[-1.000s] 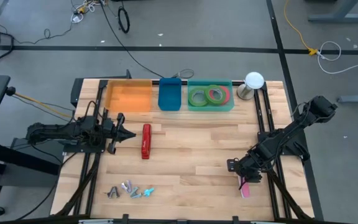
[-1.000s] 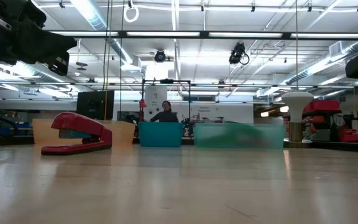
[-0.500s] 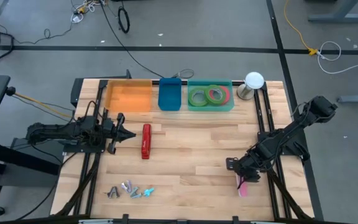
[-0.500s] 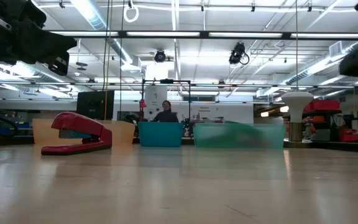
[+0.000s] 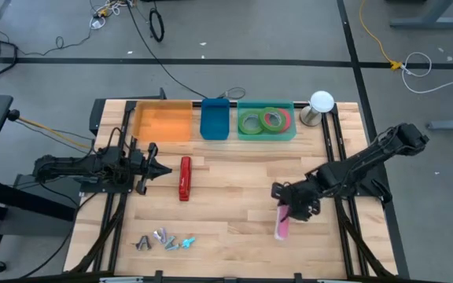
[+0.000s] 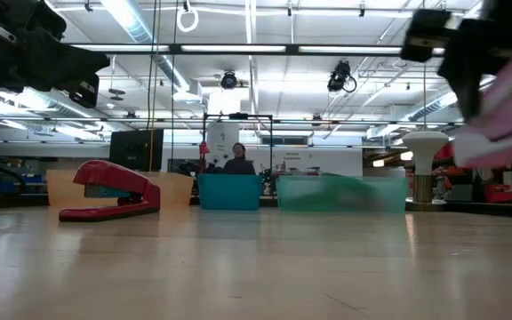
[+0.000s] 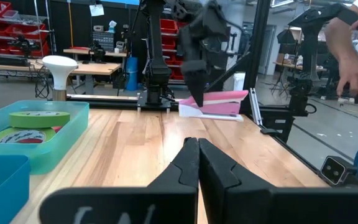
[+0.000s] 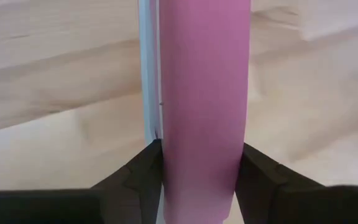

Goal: Pick and place Stapler, Stapler remover, tape
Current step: Move the pink stapler to the center of the table

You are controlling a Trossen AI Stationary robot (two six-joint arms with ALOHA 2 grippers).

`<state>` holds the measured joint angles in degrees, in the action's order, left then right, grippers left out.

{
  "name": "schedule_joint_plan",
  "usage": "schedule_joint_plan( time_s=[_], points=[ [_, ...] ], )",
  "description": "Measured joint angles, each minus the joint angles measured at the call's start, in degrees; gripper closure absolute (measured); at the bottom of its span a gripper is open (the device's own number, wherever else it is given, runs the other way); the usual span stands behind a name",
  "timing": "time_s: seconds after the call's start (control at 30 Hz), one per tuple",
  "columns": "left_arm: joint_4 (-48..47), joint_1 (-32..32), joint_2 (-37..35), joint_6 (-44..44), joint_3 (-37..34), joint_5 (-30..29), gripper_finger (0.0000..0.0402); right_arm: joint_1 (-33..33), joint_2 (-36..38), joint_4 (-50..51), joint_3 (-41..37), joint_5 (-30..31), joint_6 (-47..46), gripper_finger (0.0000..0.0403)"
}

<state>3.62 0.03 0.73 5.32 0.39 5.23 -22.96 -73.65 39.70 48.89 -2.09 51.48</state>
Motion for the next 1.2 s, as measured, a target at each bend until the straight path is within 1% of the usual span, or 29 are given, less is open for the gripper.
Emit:
schedule_joint_plan(
  time_s=[0.33,0.43,0.67,0.8,0.93,1.2],
  points=[
    [0.0,0.0,0.0,0.0,0.0,0.0,0.0399,9.0,0.0,0.2,5.9,6.6,0.0,0.0243],
    [0.0,0.0,0.0,0.0,0.0,0.0,0.0399,10.7,-0.1,0.2,6.6,7.7,-0.1,0.0243],
    [0.0,0.0,0.0,0.0,0.0,0.0,0.0399,13.2,-1.8,0.1,6.7,7.7,-0.3,0.0243],
    [0.0,0.0,0.0,0.0,0.0,0.0,0.0399,14.3,-4.1,0.9,8.2,9.2,-4.4,0.0243],
    [0.0,0.0,0.0,0.0,0.0,0.0,0.0399,16.5,-6.8,2.1,12.3,9.2,-9.1,0.0243],
    [0.0,0.0,0.0,0.0,0.0,0.0,0.0399,23.7,-14.5,-0.2,21.0,9.2,-16.9,0.0243]
  ],
)
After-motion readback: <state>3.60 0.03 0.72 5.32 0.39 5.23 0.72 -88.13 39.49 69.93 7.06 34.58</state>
